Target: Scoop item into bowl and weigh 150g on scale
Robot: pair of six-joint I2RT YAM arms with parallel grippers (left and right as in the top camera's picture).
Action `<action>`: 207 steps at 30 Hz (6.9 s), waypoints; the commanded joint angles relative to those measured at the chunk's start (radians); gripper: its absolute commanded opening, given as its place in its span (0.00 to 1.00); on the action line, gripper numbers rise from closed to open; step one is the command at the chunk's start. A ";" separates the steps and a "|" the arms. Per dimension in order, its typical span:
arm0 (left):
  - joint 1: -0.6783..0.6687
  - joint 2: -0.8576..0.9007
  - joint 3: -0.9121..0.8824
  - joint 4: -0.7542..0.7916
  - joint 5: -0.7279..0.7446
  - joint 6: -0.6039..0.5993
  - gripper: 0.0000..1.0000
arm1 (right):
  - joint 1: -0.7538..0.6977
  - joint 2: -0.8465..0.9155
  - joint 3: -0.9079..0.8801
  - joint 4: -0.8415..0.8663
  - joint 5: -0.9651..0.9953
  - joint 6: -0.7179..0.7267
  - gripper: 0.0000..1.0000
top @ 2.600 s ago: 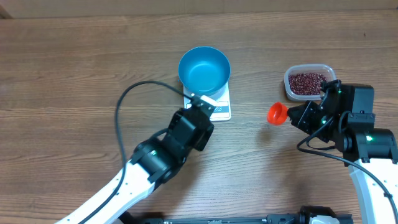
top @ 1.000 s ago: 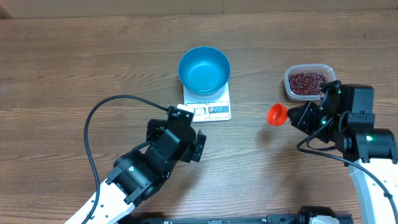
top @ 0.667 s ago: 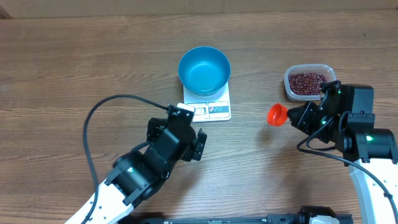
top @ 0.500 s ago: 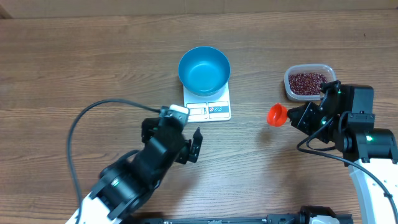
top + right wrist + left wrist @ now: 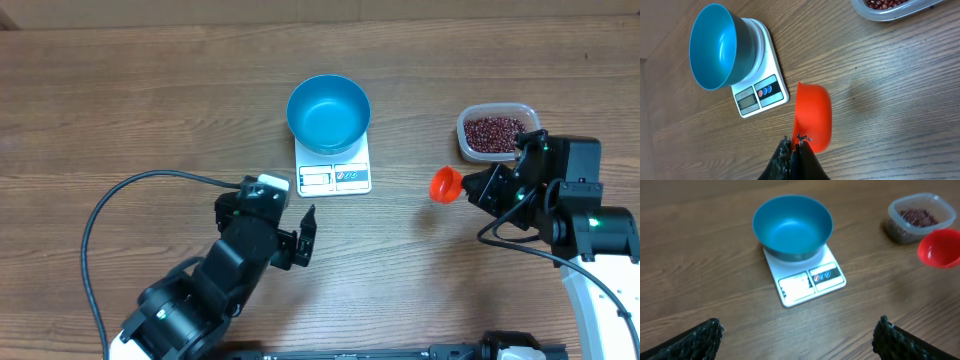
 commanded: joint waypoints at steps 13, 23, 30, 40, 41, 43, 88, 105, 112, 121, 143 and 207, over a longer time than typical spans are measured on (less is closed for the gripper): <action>-0.001 0.056 -0.005 0.144 0.088 0.359 0.99 | -0.004 -0.016 0.033 0.002 -0.005 -0.008 0.04; -0.001 0.056 -0.002 0.208 0.030 0.318 1.00 | -0.004 -0.016 0.033 0.003 -0.005 -0.008 0.04; 0.017 0.069 0.179 0.152 0.034 0.363 1.00 | -0.004 -0.016 0.033 0.003 -0.005 -0.008 0.04; 0.058 0.124 0.315 -0.053 0.040 0.299 0.99 | -0.004 -0.016 0.033 0.002 -0.006 -0.008 0.04; 0.058 0.126 0.315 -0.053 0.044 0.299 0.99 | -0.004 -0.016 0.033 0.002 -0.006 -0.008 0.04; 0.058 0.135 0.315 -0.054 0.054 0.299 0.99 | -0.004 -0.016 0.033 0.002 -0.006 -0.008 0.04; 0.060 0.302 0.315 -0.099 0.077 0.019 1.00 | -0.004 -0.016 0.033 0.001 -0.006 -0.008 0.04; 0.060 0.309 0.315 -0.099 0.077 0.019 0.99 | -0.004 -0.016 0.033 -0.002 -0.005 -0.008 0.04; 0.060 0.310 0.315 -0.099 0.077 0.019 0.99 | -0.004 -0.016 0.033 -0.003 -0.005 -0.008 0.04; 0.060 0.310 0.315 -0.099 0.077 0.019 0.99 | -0.004 -0.016 0.033 0.012 -0.006 -0.053 0.04; 0.060 0.311 0.315 -0.099 0.077 0.019 0.99 | -0.004 0.005 0.035 0.315 0.383 -0.219 0.04; 0.060 0.311 0.315 -0.099 0.077 0.019 0.99 | -0.004 0.410 0.033 0.508 0.534 -0.656 0.04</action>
